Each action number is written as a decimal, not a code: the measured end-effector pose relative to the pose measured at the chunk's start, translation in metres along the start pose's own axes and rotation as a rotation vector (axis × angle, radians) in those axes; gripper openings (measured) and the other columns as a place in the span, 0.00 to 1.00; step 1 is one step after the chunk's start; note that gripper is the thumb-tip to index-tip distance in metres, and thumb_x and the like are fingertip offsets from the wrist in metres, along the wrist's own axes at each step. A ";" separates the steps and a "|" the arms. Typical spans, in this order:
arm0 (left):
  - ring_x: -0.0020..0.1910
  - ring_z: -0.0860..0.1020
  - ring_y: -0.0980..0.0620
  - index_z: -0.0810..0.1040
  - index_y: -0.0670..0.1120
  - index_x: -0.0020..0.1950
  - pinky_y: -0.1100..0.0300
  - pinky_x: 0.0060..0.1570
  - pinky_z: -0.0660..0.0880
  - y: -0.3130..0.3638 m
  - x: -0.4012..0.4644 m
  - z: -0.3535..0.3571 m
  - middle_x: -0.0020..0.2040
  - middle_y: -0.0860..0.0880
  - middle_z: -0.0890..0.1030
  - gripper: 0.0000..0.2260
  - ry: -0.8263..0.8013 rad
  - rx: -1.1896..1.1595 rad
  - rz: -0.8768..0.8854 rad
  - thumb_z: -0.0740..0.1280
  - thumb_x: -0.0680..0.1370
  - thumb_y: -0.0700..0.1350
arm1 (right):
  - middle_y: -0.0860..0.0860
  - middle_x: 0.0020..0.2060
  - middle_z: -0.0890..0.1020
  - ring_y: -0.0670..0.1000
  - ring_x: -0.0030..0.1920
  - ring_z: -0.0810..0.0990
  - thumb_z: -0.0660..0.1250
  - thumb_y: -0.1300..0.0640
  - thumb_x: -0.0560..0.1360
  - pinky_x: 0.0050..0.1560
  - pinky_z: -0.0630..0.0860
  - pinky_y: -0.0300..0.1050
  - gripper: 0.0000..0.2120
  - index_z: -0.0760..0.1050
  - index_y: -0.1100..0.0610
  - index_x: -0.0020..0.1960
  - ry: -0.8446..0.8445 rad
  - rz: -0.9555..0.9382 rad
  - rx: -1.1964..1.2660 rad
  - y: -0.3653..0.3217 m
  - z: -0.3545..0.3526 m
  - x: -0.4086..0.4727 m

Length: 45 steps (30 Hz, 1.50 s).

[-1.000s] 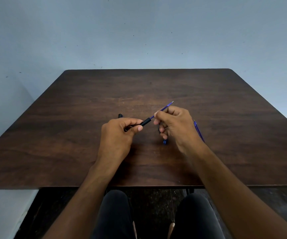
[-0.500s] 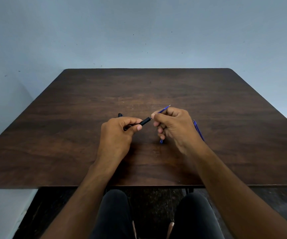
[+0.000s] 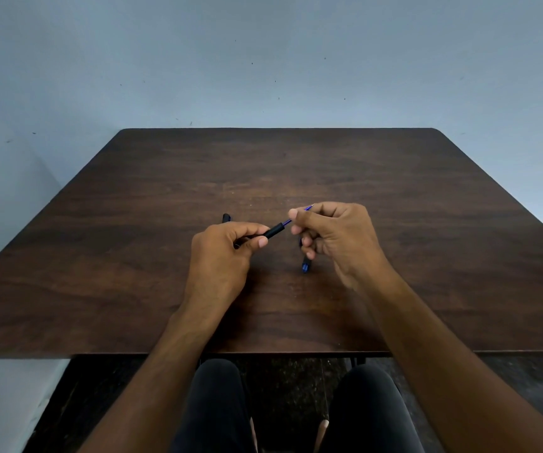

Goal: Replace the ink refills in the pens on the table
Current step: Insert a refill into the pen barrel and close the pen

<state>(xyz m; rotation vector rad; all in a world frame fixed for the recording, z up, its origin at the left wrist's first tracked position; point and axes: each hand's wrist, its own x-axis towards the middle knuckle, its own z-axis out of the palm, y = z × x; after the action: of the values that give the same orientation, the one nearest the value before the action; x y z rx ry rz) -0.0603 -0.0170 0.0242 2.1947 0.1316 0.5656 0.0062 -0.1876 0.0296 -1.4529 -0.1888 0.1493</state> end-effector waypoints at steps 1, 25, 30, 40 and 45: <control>0.48 0.77 0.73 0.85 0.51 0.54 0.82 0.45 0.68 0.000 0.000 0.000 0.44 0.63 0.82 0.10 0.000 0.000 -0.005 0.74 0.74 0.42 | 0.56 0.34 0.84 0.50 0.28 0.76 0.77 0.58 0.73 0.26 0.73 0.43 0.06 0.85 0.60 0.40 0.000 0.008 0.011 -0.001 -0.001 -0.001; 0.47 0.78 0.68 0.85 0.51 0.55 0.82 0.45 0.68 -0.012 -0.003 -0.001 0.48 0.59 0.83 0.10 0.069 -0.013 -0.043 0.73 0.75 0.42 | 0.54 0.30 0.84 0.47 0.24 0.74 0.78 0.58 0.73 0.25 0.73 0.41 0.08 0.83 0.63 0.41 0.161 -0.005 -0.315 -0.021 -0.028 -0.001; 0.44 0.77 0.72 0.85 0.52 0.55 0.81 0.44 0.68 -0.012 -0.004 -0.002 0.44 0.64 0.80 0.11 0.051 -0.004 -0.056 0.73 0.75 0.42 | 0.54 0.27 0.82 0.46 0.14 0.72 0.77 0.49 0.73 0.22 0.71 0.39 0.18 0.79 0.63 0.37 0.121 0.290 -0.820 -0.024 -0.019 0.000; 0.45 0.76 0.74 0.85 0.48 0.55 0.81 0.47 0.67 -0.009 -0.004 -0.002 0.47 0.57 0.83 0.11 0.064 0.007 0.016 0.74 0.74 0.39 | 0.52 0.32 0.79 0.50 0.31 0.77 0.78 0.41 0.70 0.28 0.67 0.43 0.22 0.73 0.57 0.37 -0.012 0.405 -1.204 -0.015 0.009 0.000; 0.45 0.76 0.73 0.86 0.47 0.55 0.80 0.46 0.67 -0.012 -0.004 -0.001 0.46 0.56 0.84 0.11 0.062 -0.002 0.017 0.74 0.74 0.38 | 0.54 0.25 0.80 0.47 0.16 0.72 0.73 0.53 0.76 0.22 0.69 0.40 0.13 0.79 0.62 0.39 -0.026 0.424 -0.868 -0.017 -0.003 -0.008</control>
<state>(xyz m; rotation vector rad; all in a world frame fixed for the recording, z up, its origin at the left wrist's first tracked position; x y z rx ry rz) -0.0636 -0.0098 0.0145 2.1786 0.1451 0.6438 -0.0010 -0.1940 0.0459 -2.3469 0.0538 0.4726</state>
